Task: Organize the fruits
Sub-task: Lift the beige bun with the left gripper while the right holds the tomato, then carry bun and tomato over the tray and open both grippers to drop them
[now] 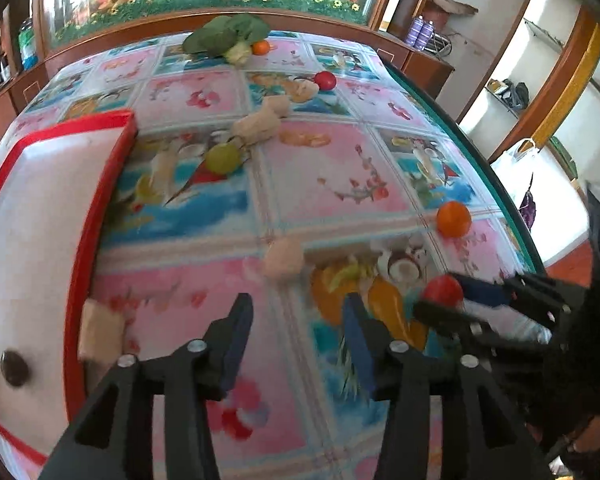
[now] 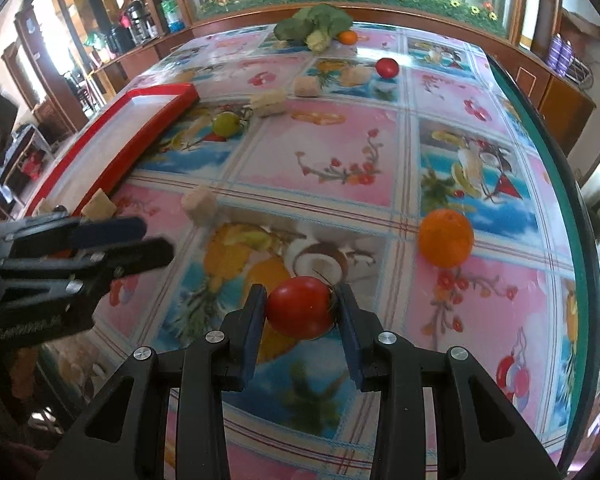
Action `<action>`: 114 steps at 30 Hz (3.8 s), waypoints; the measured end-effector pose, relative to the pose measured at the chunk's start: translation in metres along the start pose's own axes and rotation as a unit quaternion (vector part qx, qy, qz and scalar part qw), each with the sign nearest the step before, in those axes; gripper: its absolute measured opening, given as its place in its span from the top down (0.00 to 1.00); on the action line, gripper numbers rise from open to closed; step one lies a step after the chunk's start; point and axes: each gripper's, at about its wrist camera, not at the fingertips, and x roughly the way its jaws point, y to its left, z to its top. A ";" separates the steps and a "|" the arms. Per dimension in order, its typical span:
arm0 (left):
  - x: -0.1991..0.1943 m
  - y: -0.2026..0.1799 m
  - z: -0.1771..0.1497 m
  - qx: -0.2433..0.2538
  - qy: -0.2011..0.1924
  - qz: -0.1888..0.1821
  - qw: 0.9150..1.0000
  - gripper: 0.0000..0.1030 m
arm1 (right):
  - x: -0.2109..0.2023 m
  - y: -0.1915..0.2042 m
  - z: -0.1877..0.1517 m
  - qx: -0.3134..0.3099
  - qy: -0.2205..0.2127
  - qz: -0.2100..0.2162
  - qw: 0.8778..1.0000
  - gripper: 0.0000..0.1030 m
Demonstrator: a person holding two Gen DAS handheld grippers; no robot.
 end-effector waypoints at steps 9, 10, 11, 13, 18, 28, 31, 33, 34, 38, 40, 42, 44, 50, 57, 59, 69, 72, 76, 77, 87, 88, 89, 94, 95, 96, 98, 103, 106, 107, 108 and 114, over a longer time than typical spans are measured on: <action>0.029 -0.001 0.020 -0.013 0.007 0.033 0.999 0.64 | -0.001 -0.014 -0.005 0.008 0.003 -0.003 1.000 0.66; 0.029 0.000 0.020 -0.013 0.005 0.038 0.999 0.71 | -0.001 -0.014 -0.004 0.008 0.002 -0.003 1.000 0.66; 0.030 0.001 0.020 -0.013 0.002 0.040 0.999 0.73 | -0.001 -0.015 -0.004 0.007 0.002 -0.002 1.000 0.66; 0.029 0.005 0.020 -0.019 0.002 0.032 0.999 0.73 | 0.000 -0.015 -0.004 0.007 0.002 0.000 1.000 0.66; 0.021 0.010 0.015 -0.039 0.008 0.007 0.999 0.73 | -0.001 -0.016 -0.004 0.009 -0.006 0.007 1.000 0.66; 0.005 0.006 -0.003 -0.027 0.008 0.008 1.000 0.73 | -0.011 -0.012 0.000 0.001 -0.018 0.003 1.000 0.66; 0.003 0.008 -0.003 -0.031 0.007 0.007 0.999 0.73 | -0.008 -0.010 0.000 0.002 -0.011 0.002 1.000 0.66; 0.000 0.011 -0.002 -0.034 0.003 0.008 0.999 0.73 | -0.007 -0.006 0.002 0.002 -0.010 0.001 1.000 0.66; -0.002 0.012 -0.002 -0.037 0.001 0.008 0.999 0.73 | -0.007 -0.005 0.003 0.000 -0.010 0.001 1.000 0.66; -0.011 0.021 -0.001 -0.046 -0.012 0.013 0.999 0.73 | -0.008 0.007 0.009 -0.010 -0.014 0.002 1.000 0.66; -0.017 0.025 0.001 -0.049 -0.019 0.017 0.998 0.73 | -0.009 0.012 0.013 -0.013 -0.016 0.006 1.000 0.66; -0.022 0.031 0.002 -0.053 -0.024 0.017 0.998 0.73 | -0.009 0.019 0.018 -0.016 -0.018 0.010 1.000 0.66; -0.027 0.037 0.003 -0.057 -0.030 0.019 0.998 0.73 | -0.008 0.025 0.023 -0.021 -0.018 0.014 1.000 0.66; -0.039 0.059 0.005 -0.076 -0.043 0.026 0.996 0.73 | -0.004 0.050 0.039 -0.042 -0.021 0.027 0.999 0.66; -0.055 0.095 0.005 -0.107 -0.058 0.044 0.992 0.73 | 0.004 0.089 0.064 -0.076 -0.026 0.054 0.995 0.66; -0.060 0.107 0.005 -0.118 -0.061 0.052 0.990 0.73 | 0.006 0.101 0.070 -0.084 -0.027 0.061 0.994 0.66; -0.078 0.178 -0.008 -0.174 -0.070 0.103 0.977 0.73 | 0.029 0.169 0.098 -0.143 -0.024 0.099 0.984 0.67; -0.079 0.199 -0.013 -0.189 -0.068 0.118 0.973 0.73 | 0.037 0.190 0.102 -0.158 -0.023 0.111 0.981 0.67; -0.076 0.221 -0.020 -0.203 -0.059 0.137 0.968 0.73 | 0.052 0.214 0.104 -0.174 -0.012 0.127 0.977 0.67; -0.075 0.226 -0.021 -0.207 -0.057 0.140 0.967 0.73 | 0.058 0.220 0.105 -0.178 -0.006 0.131 0.975 0.67; -0.061 0.252 -0.030 -0.217 -0.035 0.158 0.963 0.73 | 0.092 0.250 0.103 -0.195 0.023 0.135 0.971 0.67; -0.060 0.253 -0.030 -0.218 -0.033 0.159 0.962 0.73 | 0.094 0.251 0.103 -0.195 0.024 0.134 0.971 0.67; -0.059 0.253 -0.031 -0.219 -0.031 0.159 0.962 0.73 | 0.096 0.252 0.103 -0.196 0.026 0.134 0.971 0.67; -0.057 0.254 -0.031 -0.218 -0.032 0.163 0.962 0.72 | 0.102 0.255 0.102 -0.199 0.030 0.130 0.971 0.66; -0.057 0.254 -0.031 -0.219 -0.032 0.164 0.961 0.72 | 0.102 0.255 0.103 -0.198 0.030 0.130 0.971 0.66; -0.057 0.253 -0.031 -0.219 -0.031 0.164 0.961 0.72 | 0.102 0.256 0.103 -0.198 0.029 0.129 0.971 0.66; -0.057 0.253 -0.030 -0.221 -0.030 0.165 0.961 0.72 | 0.103 0.257 0.103 -0.201 0.030 0.126 0.971 0.65; -0.058 0.252 -0.032 -0.227 -0.028 0.171 0.958 0.58 | 0.101 0.253 0.102 -0.194 0.031 0.124 0.973 0.61; -0.061 0.249 -0.033 -0.227 -0.031 0.181 0.956 0.47 | 0.097 0.249 0.102 -0.190 0.030 0.121 0.974 0.61; -0.062 0.248 -0.033 -0.228 -0.032 0.181 0.956 0.45 | 0.096 0.248 0.102 -0.190 0.029 0.120 0.974 0.61; -0.063 0.247 -0.033 -0.230 -0.034 0.182 0.955 0.42 | 0.093 0.246 0.102 -0.189 0.028 0.118 0.975 0.60; -0.070 0.234 -0.033 -0.227 -0.044 0.196 0.953 0.31 | 0.077 0.235 0.096 -0.186 0.021 0.118 0.975 0.59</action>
